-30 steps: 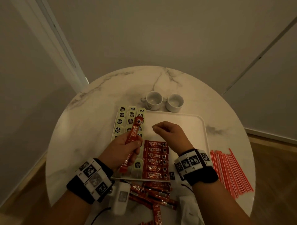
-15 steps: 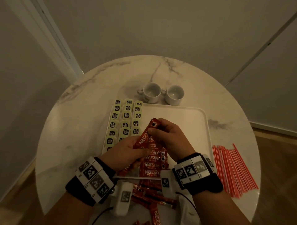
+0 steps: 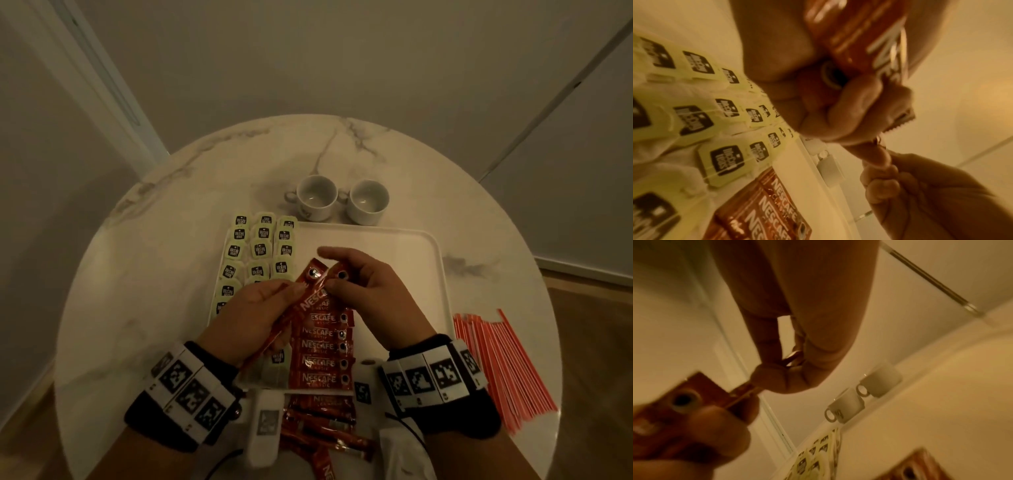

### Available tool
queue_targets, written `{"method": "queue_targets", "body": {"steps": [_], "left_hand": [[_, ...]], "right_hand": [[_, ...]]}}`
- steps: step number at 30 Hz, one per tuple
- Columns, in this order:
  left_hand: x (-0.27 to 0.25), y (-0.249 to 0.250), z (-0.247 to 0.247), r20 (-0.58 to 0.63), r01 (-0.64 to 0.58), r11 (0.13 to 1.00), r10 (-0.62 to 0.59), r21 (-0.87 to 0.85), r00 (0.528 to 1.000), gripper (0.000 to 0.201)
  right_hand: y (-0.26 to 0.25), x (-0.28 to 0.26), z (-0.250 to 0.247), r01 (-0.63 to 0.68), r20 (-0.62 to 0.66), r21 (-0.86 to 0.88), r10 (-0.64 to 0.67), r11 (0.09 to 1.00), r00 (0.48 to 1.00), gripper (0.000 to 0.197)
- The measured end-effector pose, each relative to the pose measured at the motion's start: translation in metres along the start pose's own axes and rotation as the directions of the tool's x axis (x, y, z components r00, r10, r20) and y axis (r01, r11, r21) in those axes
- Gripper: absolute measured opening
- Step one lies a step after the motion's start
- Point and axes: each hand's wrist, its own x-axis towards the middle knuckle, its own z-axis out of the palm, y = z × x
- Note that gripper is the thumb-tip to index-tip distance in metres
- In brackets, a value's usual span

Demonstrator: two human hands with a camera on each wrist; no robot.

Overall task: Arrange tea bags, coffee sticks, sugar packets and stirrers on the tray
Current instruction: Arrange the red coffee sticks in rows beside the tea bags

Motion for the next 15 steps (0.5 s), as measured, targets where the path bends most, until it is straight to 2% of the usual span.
{"method": "queue_targets", "body": {"steps": [3,6,10,15], "left_hand": [[0.002,-0.007,-0.001,-0.146,0.008,0.993,-0.026,-0.122,0.989,0.024],[0.002,-0.009,0.002,-0.171,0.013,0.967,-0.058,-0.254,0.984,0.027],[-0.001,-0.012,0.007,-0.204,-0.013,0.968,-0.04,-0.252,0.978,0.038],[0.001,-0.019,0.009,-0.306,-0.107,0.967,0.032,-0.232,0.951,0.015]], "right_hand": [[0.009,0.0,0.0,-0.027,-0.101,0.126,0.04,0.992,0.994,0.024],[0.015,0.0,0.004,-0.053,-0.144,0.175,0.079,0.983,0.986,0.011],[0.016,0.0,0.008,-0.003,-0.197,0.134,0.029,0.991,0.98,0.008],[0.016,-0.003,0.008,-0.007,-0.173,0.104,0.025,0.995,0.985,0.011]]}}
